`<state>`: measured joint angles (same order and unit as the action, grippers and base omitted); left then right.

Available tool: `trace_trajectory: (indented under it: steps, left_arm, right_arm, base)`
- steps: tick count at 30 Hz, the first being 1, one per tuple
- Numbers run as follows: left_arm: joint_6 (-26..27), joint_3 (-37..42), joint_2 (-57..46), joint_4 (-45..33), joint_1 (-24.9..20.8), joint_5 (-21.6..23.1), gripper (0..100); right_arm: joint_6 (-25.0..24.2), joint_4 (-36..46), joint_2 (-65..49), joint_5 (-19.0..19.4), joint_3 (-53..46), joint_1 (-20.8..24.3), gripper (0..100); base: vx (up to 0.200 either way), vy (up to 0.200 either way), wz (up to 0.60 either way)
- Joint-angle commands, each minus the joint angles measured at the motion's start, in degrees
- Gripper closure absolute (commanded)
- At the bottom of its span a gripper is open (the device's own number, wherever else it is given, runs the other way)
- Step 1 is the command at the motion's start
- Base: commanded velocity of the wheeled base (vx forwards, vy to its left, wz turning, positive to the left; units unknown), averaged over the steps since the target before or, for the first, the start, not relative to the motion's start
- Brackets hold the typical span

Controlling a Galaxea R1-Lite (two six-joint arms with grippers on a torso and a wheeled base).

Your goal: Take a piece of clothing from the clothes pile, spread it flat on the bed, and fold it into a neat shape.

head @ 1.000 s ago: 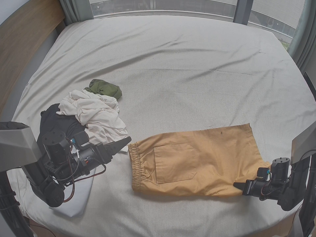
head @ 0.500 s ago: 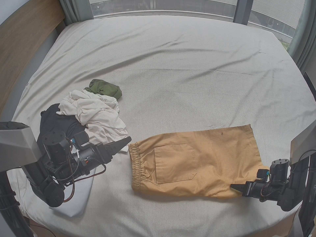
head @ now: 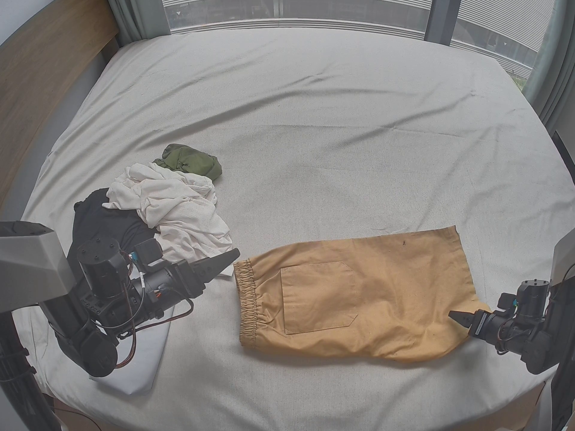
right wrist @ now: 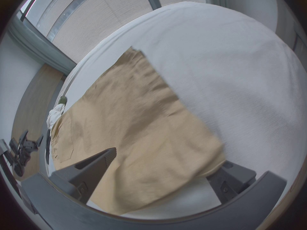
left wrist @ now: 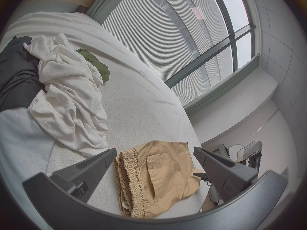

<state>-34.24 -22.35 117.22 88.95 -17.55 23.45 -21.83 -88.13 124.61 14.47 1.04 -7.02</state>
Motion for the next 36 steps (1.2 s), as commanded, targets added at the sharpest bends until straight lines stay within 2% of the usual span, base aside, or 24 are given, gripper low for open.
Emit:
trace_trajectory:
  steps: [1,6,11,12,16,17,18,19,23,25,26,36]
  left_arm:
    - [0.1,0.1,0.0,0.0,-0.1,0.0,0]
    - [0.1,0.5,0.0,0.0,-0.1,0.1,0]
    - [0.0,1.4,0.3,0.0,-0.2,0.1,0]
    - [0.0,1.6,0.3,0.0,-0.3,0.1,0]
    - [-0.4,4.1,-0.6,0.0,-0.8,0.3,0]
    - [-0.4,4.1,-0.6,0.0,-0.8,0.3,0]
    - [-0.4,4.3,-0.6,0.0,-0.8,0.3,0]
    - [-0.4,4.4,-0.4,0.0,-0.8,0.3,0]
    - [-0.3,4.9,0.2,-0.1,-0.8,0.3,0]
    - [-0.2,5.1,0.2,-0.1,-0.8,0.3,0]
    - [-0.2,5.6,0.5,-0.1,-0.9,0.3,0]
    - [1.7,6.8,3.2,-0.1,-1.9,0.2,0]
  right_arm:
    - [1.2,-0.2,-2.9,1.6,-0.9,-7.0,0]
    - [2.8,-0.2,-5.5,4.0,1.2,-12.8,0]
    - [2.1,0.0,-12.9,10.9,4.9,-12.0,0]
    - [2.0,-0.1,-13.3,11.2,5.1,-11.7,0]
    - [1.1,0.0,-16.5,12.7,9.2,-5.0,0]
    - [1.1,0.0,-16.5,12.7,9.2,-5.0,0]
    - [1.0,0.0,-17.6,14.8,10.8,-1.6,0]
    - [1.0,0.0,-17.7,15.4,11.5,-0.1,0]
    - [0.6,0.0,-17.8,15.4,13.6,8.7,0]
    - [0.6,-0.1,-17.8,15.3,13.8,10.9,0]
    - [0.6,0.0,-17.6,15.3,15.2,13.3,0]
    - [0.6,0.0,-17.5,15.5,16.3,17.0,0]
  base:
    - [0.0,0.0,0.0]
    - [0.0,0.0,0.0]
    - [0.0,0.0,0.0]
    - [0.0,0.0,0.0]
    - [0.0,0.0,0.0]
    - [0.0,0.0,0.0]
    - [0.0,0.0,0.0]
    - [0.0,0.0,0.0]
    - [0.0,0.0,0.0]
    - [0.0,0.0,0.0]
    - [0.0,0.0,0.0]
    - [0.0,0.0,0.0]
